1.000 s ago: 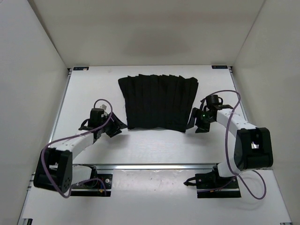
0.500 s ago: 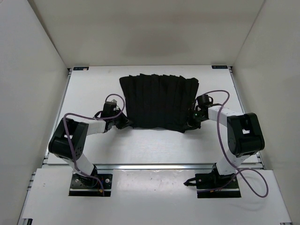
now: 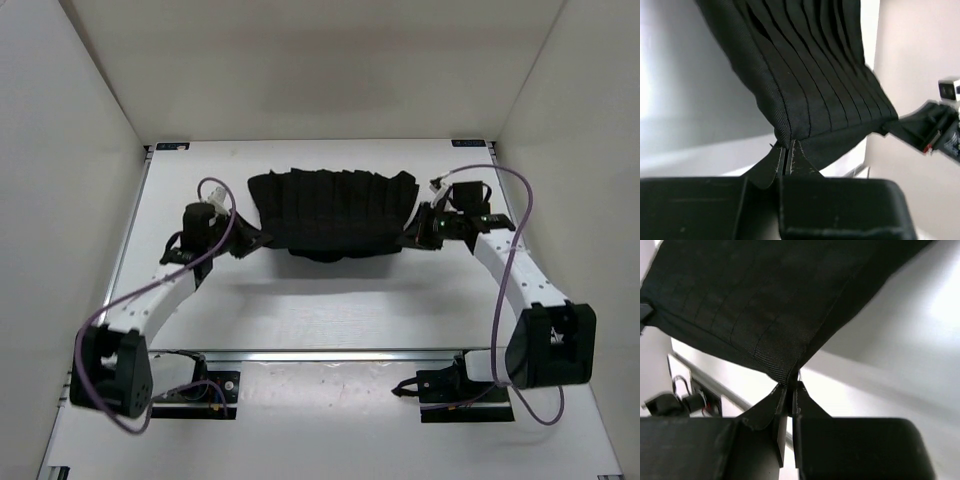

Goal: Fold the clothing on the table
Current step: Fold the skirt

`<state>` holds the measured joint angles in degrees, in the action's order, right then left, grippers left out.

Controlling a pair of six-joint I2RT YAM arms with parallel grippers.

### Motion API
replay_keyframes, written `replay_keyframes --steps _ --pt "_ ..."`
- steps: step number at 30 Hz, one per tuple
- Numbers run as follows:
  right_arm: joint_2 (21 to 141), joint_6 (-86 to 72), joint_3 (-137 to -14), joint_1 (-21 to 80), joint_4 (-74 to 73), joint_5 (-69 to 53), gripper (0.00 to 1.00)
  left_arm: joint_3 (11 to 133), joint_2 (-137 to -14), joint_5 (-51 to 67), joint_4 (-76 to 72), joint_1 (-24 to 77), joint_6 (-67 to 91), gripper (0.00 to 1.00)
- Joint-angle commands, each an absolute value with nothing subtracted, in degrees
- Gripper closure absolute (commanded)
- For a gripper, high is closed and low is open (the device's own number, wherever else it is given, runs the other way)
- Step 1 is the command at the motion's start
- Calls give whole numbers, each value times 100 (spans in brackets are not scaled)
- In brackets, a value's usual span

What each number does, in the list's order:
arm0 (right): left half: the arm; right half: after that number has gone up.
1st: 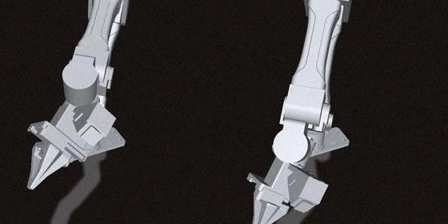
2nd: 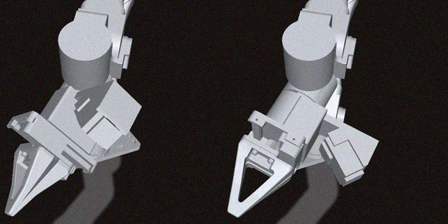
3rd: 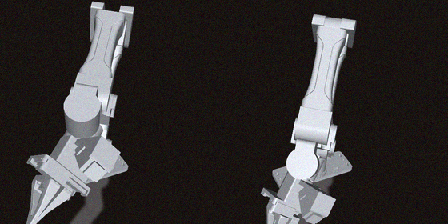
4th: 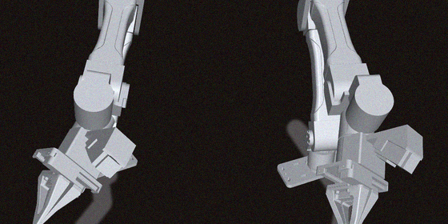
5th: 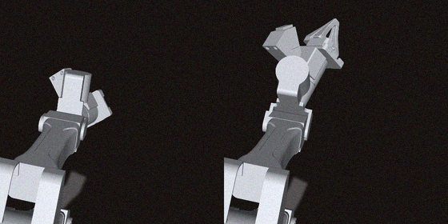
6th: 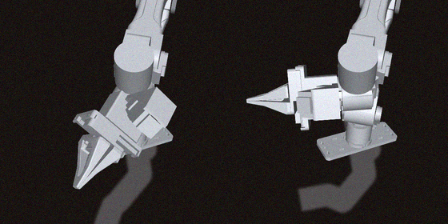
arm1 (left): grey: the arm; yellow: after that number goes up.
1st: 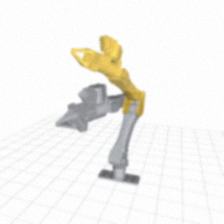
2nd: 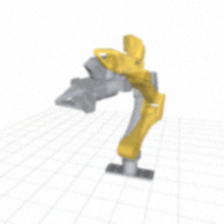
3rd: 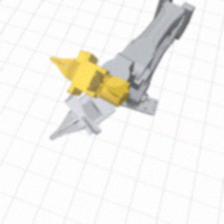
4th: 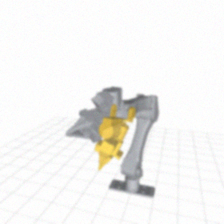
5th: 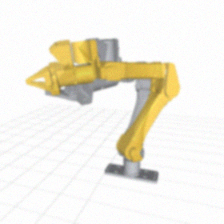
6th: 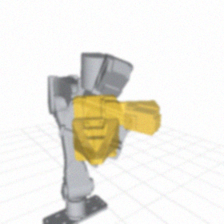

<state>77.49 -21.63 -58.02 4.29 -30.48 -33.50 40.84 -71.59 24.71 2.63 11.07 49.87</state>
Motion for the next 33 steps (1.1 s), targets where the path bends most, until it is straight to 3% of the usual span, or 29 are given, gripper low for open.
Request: replay_keyframes --steps 1,8,12,16,18,19,20,21,23,25,26,29,33 --pt "7227 -1881 -5013 509 -4172 -3120 100 3316 -6305 2531 1631 1168 4553 100" --pt "5162 -2706 -3298 1501 -5018 -3286 100 1549 -2976 2567 2925 1986 5676 100" --pt "5106 -2699 -3418 1504 -5107 -3489 100 1379 -2434 2759 2682 2022 6406 100" --pt "6542 -2033 -5442 828 -5124 -3403 99 2625 -4206 2751 1988 1759 5752 100" --pt "7503 -1855 -6770 512 -5054 -3183 100 4062 -5871 2690 1959 1531 5223 100" --pt "8202 -1820 -7055 284 -4949 -3138 100 4452 -6280 2629 1986 1407 4899 94" --pt "8792 -1811 -7580 99 -4887 -3225 100 5213 -7180 2750 1986 1206 4687 76" --pt "9337 -1845 -8072 10 -4669 -3278 96 5856 -7955 2821 1882 1126 4676 68" --pt "9972 -1811 -8766 9 -4736 -3051 69 6439 -8853 3266 1471 740 4946 53" --pt "10414 -1740 -9429 9 -5149 -2630 60 6793 -9673 3541 1012 581 5237 45" --pt "10441 -1732 -9396 9 -5159 -2541 57 6881 -9781 3707 811 537 5343 41" --pt "10029 -1801 -8694 -193 -4677 -2479 52 6900 -10134 4068 598 528 5387 44" --pt "9642 -1881 -7525 -483 -3939 -2759 46 5664 -9653 3816 -156 483 5669 43"
